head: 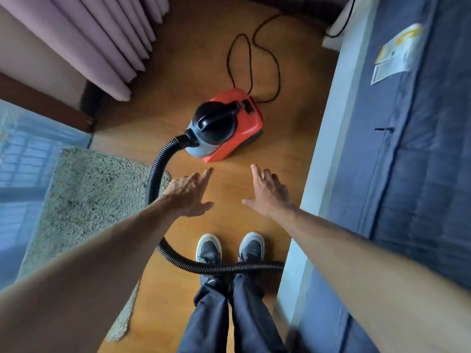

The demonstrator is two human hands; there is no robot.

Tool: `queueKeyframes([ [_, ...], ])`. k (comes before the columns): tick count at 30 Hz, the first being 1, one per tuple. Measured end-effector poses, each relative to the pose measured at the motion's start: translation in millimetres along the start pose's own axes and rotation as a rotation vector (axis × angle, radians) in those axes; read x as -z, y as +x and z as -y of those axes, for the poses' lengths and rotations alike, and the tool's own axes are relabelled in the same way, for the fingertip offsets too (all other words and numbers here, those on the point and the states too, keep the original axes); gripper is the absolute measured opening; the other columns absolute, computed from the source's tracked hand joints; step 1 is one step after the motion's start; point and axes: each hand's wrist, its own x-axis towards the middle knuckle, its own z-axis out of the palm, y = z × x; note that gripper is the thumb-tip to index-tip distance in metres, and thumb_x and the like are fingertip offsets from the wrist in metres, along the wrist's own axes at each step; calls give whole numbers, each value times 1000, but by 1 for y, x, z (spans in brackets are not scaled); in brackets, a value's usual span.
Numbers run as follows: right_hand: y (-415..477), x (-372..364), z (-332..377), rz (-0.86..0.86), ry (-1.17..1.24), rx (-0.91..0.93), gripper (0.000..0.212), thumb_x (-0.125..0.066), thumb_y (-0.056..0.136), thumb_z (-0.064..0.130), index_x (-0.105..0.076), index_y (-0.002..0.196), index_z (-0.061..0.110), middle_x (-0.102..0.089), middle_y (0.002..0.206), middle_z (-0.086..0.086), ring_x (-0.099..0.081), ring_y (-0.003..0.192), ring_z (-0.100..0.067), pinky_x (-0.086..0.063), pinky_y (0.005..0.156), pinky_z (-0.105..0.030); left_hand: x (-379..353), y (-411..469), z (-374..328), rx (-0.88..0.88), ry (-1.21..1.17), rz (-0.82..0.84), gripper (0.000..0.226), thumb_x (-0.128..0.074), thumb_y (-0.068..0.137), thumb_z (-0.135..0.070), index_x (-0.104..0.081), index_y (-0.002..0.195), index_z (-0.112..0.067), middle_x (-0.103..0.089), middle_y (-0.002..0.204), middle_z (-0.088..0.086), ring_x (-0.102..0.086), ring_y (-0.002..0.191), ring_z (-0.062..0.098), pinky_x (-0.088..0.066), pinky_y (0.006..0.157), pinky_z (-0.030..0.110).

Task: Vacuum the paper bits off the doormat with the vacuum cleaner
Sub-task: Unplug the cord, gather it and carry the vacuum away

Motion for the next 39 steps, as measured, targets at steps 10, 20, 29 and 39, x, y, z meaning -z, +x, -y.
queueKeyframes([
  [10, -61, 176, 21, -160, -3, 22, 95, -70, 84, 44, -9, 153, 20, -41, 142, -13, -44, 129, -31, -47, 96, -44, 196, -52, -18, 24, -10, -163, 98, -62, 87, -56, -2, 157, -20, -50, 139, 9, -58, 118, 32, -50, 86, 43],
  [20, -135, 346, 49, -307, 39, 11, 93, -67, 87, 39, -6, 154, 21, -36, 144, -14, -38, 133, -33, -43, 99, -41, 370, -125, -45, 40, -21, -346, 94, -58, 90, -53, -1, 158, -21, -52, 133, 9, -60, 110, 29, -47, 78, 38],
  [29, -194, 460, 70, -494, -20, 3, 93, -67, 86, 44, -8, 153, 22, -31, 151, -12, -37, 136, -28, -46, 99, -40, 486, -184, -62, 16, -8, -489, 91, -55, 92, -54, -1, 157, -20, -45, 143, 11, -59, 114, 29, -50, 84, 40],
  [39, -226, 505, 71, -557, -35, -48, 94, -69, 83, 46, -11, 152, 21, -39, 141, -12, -41, 128, -31, -47, 98, -46, 534, -207, -63, -39, 78, -552, 89, -56, 92, -53, -4, 156, -20, -49, 137, 9, -61, 108, 27, -53, 84, 39],
])
